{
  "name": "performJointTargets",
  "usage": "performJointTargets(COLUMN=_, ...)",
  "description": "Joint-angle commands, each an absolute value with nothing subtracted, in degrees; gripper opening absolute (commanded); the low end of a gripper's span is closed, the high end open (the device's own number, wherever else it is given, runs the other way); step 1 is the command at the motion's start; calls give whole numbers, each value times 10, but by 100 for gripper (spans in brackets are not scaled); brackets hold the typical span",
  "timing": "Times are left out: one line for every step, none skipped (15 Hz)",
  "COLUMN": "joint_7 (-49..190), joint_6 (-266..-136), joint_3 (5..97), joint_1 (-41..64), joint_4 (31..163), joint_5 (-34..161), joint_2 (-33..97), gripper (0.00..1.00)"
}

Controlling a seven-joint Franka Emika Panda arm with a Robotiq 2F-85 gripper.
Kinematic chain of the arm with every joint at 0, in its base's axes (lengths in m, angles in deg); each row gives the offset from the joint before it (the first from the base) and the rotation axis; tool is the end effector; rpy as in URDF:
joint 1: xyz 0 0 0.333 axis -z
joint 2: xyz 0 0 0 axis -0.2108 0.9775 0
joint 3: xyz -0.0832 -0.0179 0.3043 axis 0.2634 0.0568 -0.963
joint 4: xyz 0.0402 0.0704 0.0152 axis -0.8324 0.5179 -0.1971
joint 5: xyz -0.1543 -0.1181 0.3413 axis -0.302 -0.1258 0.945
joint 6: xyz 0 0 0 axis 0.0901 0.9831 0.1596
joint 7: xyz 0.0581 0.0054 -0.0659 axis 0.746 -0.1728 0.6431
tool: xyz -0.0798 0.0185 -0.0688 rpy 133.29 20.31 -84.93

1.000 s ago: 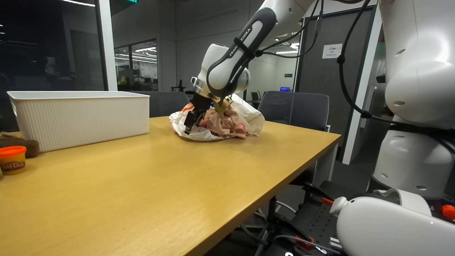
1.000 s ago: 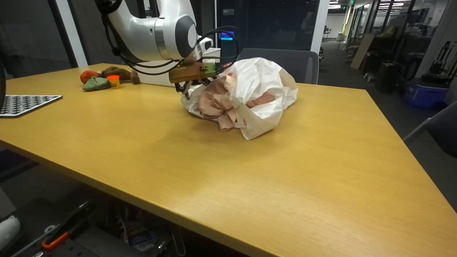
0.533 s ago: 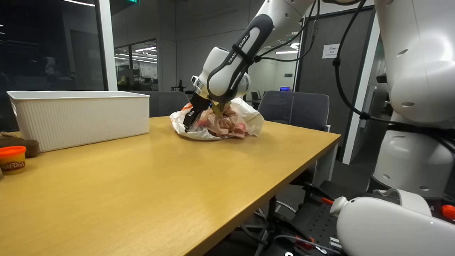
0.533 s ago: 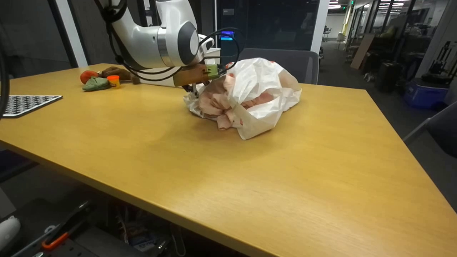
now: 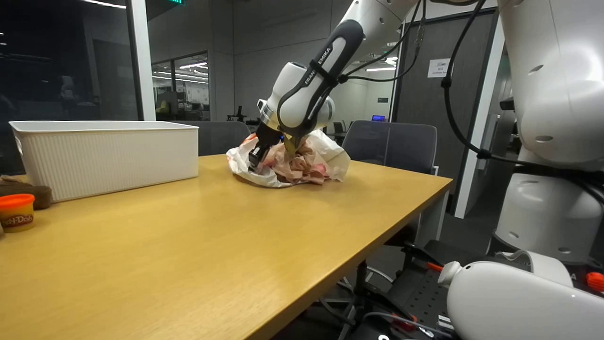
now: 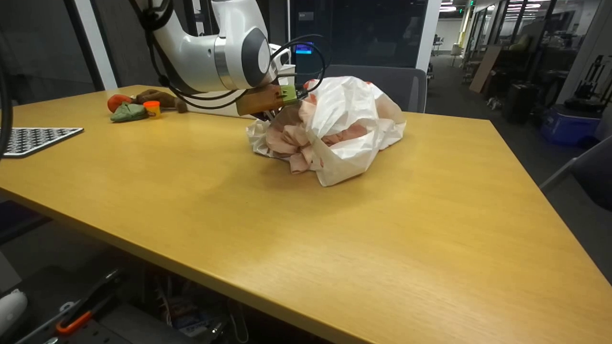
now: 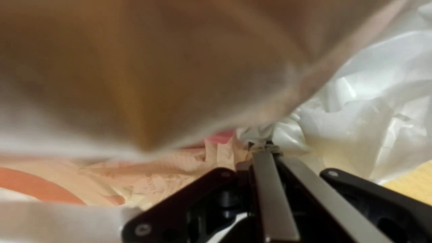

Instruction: Put the t-shirts in the plastic bag.

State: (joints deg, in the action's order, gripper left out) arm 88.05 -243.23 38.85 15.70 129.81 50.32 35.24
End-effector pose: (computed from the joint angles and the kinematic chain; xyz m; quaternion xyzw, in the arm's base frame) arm 0.5984 0.0683 0.2948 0.9225 0.2647 0.2775 0.0443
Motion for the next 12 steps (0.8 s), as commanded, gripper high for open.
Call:
performJointTargets(joint_7=913, joint_6=-2369, joint_3=319, joint_1=207, joint_4=1335, joint_5=542, joint_2=293, gripper=0)
performJointTargets(joint_7=934, joint_6=-2348, joint_3=283, joint_1=231, joint_4=1344, joint_5=569, joint_2=280, gripper=0)
performJointTargets(joint_7=958, joint_6=-2329, joint_3=254, joint_1=251, joint_4=1349, joint_5=599, joint_2=269, gripper=0)
performJointTargets(joint_7=976, joint_6=-2311, joint_3=234, joint_1=265, joint_4=1353, joint_5=628, joint_2=256, gripper=0)
performJointTargets(joint_7=999, joint_6=-2292, joint_3=213, joint_1=279, joint_4=1357, joint_5=662, joint_2=241, gripper=0)
performJointTargets(joint_7=1025, joint_6=-2271, joint_3=194, joint_1=292, joint_4=1360, joint_5=696, joint_2=226, gripper=0)
performJointTargets(joint_7=1045, joint_6=-2242, joint_3=182, joint_1=300, joint_4=1364, joint_5=731, joint_2=207, gripper=0)
performJointTargets(joint_7=1067, joint_6=-2207, joint_3=171, joint_1=307, joint_4=1363, joint_5=770, joint_2=191, gripper=0)
performJointTargets(joint_7=1090, joint_6=-2178, joint_3=166, joint_1=312, joint_4=1363, joint_5=809, joint_2=175, gripper=0)
performJointTargets(joint_7=1102, joint_6=-2159, joint_3=237, joint_1=243, joint_4=1367, joint_5=842, joint_2=152, gripper=0)
performJointTargets(joint_7=1100, joint_6=-2145, joint_3=258, joint_1=226, joint_4=1372, joint_5=851, joint_2=132, gripper=0)
performJointTargets(joint_7=1081, joint_6=-2157, joint_3=286, joint_1=204, joint_4=1386, joint_5=837, joint_2=112, gripper=0)
